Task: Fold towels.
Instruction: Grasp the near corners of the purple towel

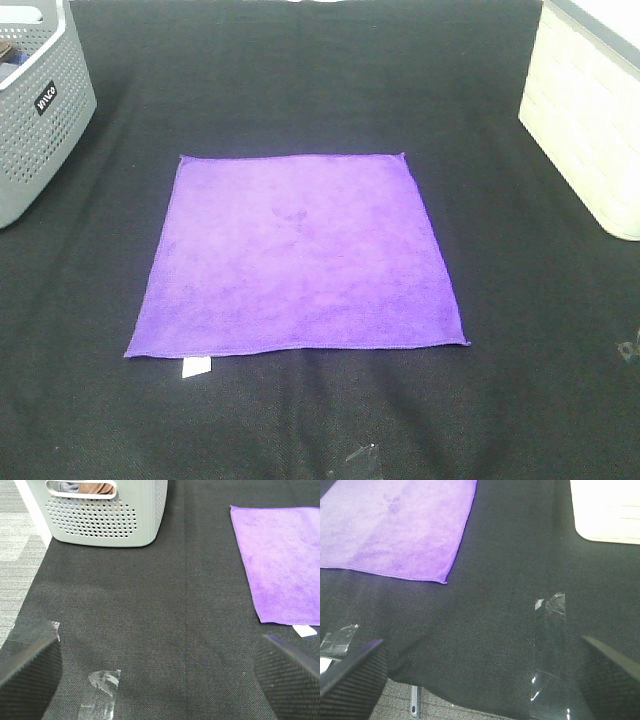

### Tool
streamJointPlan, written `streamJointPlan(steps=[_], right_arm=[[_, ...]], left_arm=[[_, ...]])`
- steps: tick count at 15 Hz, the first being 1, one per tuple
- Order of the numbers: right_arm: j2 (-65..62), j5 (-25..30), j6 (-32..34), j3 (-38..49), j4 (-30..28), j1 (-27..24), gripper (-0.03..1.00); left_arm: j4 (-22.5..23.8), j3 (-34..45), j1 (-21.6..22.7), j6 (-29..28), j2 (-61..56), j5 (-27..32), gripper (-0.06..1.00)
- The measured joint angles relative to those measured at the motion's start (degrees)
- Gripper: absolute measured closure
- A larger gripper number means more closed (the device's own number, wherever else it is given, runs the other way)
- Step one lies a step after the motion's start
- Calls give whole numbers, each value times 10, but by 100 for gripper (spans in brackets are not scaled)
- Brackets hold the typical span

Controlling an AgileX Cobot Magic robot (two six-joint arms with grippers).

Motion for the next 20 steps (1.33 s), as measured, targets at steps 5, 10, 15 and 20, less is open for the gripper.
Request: streamJointPlan(steps=[5,10,15,20], right_arm=[[0,0,0,0,0,0,0],[0,0,0,0,-4,0,0],[0,0,0,0,-5,0,0],[0,0,0,0,-6,0,0]], left_arm=[[0,0,0,0,0,0,-4],[0,0,0,0,0,0,-4],[-2,0,0,0,0,0,-4],[-6,0,0,0,0,0,-5]])
